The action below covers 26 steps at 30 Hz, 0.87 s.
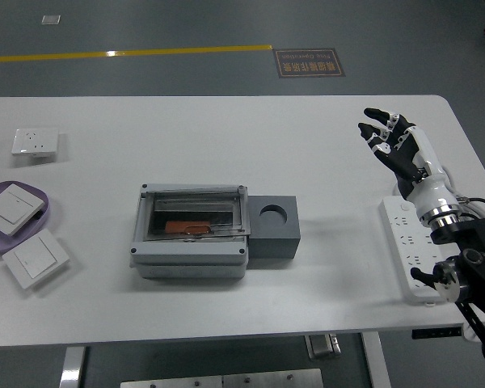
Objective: Pick up the cylinder from the cube,place it in the box,flap close box
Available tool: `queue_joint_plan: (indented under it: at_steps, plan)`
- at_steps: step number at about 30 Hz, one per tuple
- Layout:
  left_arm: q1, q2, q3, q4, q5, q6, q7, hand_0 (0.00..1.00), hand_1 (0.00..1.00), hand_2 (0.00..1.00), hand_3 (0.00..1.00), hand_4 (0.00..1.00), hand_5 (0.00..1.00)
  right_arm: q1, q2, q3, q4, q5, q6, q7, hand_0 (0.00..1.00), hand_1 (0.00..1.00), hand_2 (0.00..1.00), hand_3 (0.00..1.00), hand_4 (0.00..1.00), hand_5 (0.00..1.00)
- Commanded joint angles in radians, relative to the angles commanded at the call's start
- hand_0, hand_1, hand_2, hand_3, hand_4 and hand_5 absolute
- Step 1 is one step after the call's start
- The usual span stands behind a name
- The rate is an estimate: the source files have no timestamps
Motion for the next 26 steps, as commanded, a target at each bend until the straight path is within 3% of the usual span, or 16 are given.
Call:
queue_joint_plan:
  at_steps: [1, 2, 7, 8, 13, 14, 26]
  plan:
    - [-0.001, 0.000, 0.002, 0.000, -0.001, -0.002, 0.004, 0.749, 0.800, 0.829, 0.763, 0.683, 0.308, -0.002, 0.001, 0.005, 0.000, 0.000, -0.001, 0.000, 0.813, 0.744, 0.818, 0.661, 0.740, 0.249]
    - [-0.001, 0.000, 0.004, 0.000, -0.002, -0.006, 0.008, 0.766, 0.809, 0.822, 0.815, 0.694, 0.315, -0.004, 0.001, 0.008, 0.000, 0.000, -0.001, 0.001, 0.802, 0.731, 0.766, 0.571, 0.739, 0.244]
    - [-0.001, 0.001, 0.012, 0.001, -0.008, -0.022, 0.030, 0.766, 0.809, 0.822, 0.815, 0.694, 0.315, -0.013, 0.001, 0.024, -0.002, 0.002, -0.003, 0.002, 0.802, 0.731, 0.766, 0.571, 0.739, 0.244]
    - [-0.002, 0.002, 0.016, 0.002, -0.011, -0.025, 0.033, 0.768, 0.810, 0.813, 0.822, 0.697, 0.318, -0.014, 0.001, 0.027, -0.003, 0.002, -0.003, 0.002, 0.790, 0.724, 0.758, 0.484, 0.736, 0.240]
    - [-0.004, 0.004, 0.017, 0.002, -0.010, -0.026, 0.037, 0.768, 0.810, 0.813, 0.822, 0.697, 0.318, -0.012, 0.004, 0.044, -0.001, -0.005, -0.005, 0.003, 0.790, 0.724, 0.758, 0.484, 0.736, 0.240]
    - [-0.005, 0.003, 0.016, 0.002, -0.009, -0.026, 0.036, 0.766, 0.814, 0.813, 0.830, 0.702, 0.324, -0.012, 0.003, 0.049, 0.000, -0.007, -0.005, 0.003, 0.780, 0.713, 0.689, 0.337, 0.729, 0.238]
    - [-0.001, 0.000, 0.026, 0.003, -0.012, -0.021, 0.036, 0.766, 0.814, 0.813, 0.831, 0.708, 0.332, -0.032, -0.010, 0.158, 0.009, -0.005, 0.009, 0.000, 0.771, 0.711, 0.685, 0.334, 0.729, 0.234]
